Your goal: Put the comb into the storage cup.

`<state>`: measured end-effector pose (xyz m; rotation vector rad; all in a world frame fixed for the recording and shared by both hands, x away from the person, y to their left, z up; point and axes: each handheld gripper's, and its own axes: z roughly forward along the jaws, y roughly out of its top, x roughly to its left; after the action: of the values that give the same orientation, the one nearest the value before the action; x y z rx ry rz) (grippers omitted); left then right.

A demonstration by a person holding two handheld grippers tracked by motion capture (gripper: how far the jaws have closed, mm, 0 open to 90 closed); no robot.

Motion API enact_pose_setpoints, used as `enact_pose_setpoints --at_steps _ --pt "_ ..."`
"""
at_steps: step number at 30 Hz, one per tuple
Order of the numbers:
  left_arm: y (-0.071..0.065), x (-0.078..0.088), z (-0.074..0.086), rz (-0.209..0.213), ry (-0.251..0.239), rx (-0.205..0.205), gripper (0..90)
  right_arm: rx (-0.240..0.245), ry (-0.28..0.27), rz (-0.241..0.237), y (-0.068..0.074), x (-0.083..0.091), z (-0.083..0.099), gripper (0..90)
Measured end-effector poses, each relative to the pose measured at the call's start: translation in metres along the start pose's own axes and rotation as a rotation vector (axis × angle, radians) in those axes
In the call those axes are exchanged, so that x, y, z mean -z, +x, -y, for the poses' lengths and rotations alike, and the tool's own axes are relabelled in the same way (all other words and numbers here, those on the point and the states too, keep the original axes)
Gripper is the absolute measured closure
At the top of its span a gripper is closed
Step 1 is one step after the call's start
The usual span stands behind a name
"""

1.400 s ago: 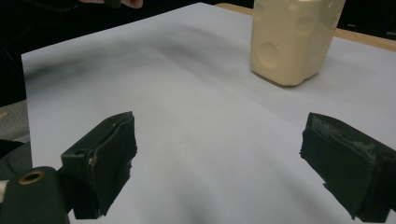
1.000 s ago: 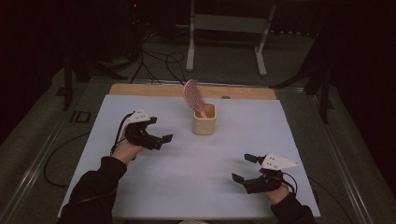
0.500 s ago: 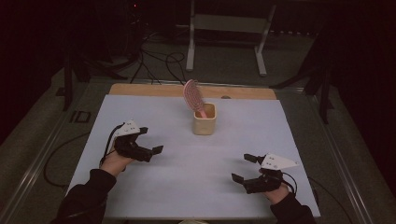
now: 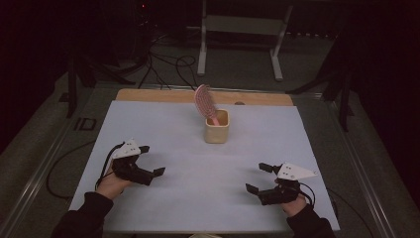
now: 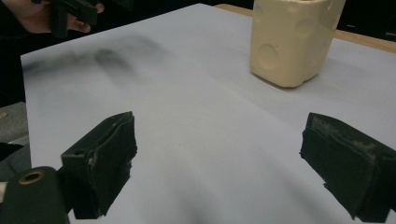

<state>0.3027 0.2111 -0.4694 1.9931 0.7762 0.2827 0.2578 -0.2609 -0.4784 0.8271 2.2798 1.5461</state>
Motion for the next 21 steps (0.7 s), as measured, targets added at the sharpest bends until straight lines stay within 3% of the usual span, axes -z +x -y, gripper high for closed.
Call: enact_pose_setpoints --at_steps 9,12,21 --pt "-0.007 0.012 0.019 -0.003 0.008 -0.001 0.1 0.005 0.004 0.000 0.001 -0.001 0.000 9.9" --pt "-0.008 0.016 0.025 0.017 0.000 0.017 0.1 0.006 0.003 0.000 0.001 -0.001 0.000 9.9" --pt "-0.014 0.025 0.041 0.003 0.016 0.016 0.1 0.005 0.001 -0.002 0.001 -0.001 0.000 9.9"
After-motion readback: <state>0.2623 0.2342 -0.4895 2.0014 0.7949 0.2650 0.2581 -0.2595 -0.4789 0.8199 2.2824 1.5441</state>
